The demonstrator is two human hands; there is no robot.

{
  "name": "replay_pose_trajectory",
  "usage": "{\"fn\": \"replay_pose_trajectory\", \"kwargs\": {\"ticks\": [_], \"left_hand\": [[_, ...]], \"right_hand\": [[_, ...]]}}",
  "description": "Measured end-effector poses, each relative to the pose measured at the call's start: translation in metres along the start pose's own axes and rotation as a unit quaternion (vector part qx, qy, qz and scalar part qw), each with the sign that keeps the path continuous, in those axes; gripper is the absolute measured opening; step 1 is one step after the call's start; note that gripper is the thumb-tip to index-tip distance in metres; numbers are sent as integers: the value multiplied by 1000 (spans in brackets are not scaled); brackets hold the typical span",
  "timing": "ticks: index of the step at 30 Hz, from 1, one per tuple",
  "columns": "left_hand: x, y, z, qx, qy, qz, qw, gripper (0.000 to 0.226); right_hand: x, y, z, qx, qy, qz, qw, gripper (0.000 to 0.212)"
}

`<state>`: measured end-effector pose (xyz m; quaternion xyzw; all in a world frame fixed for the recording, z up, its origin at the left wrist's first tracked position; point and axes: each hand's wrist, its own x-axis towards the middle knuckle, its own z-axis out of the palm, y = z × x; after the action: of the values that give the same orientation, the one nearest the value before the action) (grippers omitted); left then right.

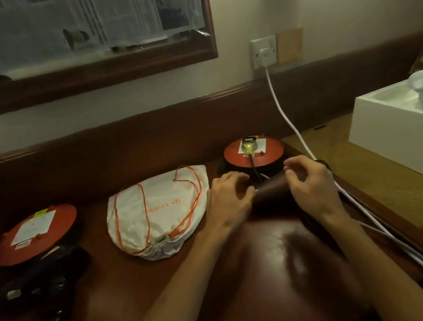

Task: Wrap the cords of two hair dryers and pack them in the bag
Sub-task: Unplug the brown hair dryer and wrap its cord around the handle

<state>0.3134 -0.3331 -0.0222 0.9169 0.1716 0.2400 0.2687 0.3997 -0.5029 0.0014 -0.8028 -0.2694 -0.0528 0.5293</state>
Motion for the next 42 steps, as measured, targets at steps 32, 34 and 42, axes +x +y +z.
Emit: {"fn": "replay_pose_trajectory", "kwargs": {"ticks": [32,34,42], "left_hand": [[154,-82,76,-2,-94,1,996,63],[157,-86,76,-34,-101,-18,994,77],[159,-85,70,3,-110,0,994,72]], "right_hand": [[230,47,88,-133,-263,91,951,74],[229,40,98,-158,-261,89,948,87],[230,23,117,-367,-249,25,896,41]]}}
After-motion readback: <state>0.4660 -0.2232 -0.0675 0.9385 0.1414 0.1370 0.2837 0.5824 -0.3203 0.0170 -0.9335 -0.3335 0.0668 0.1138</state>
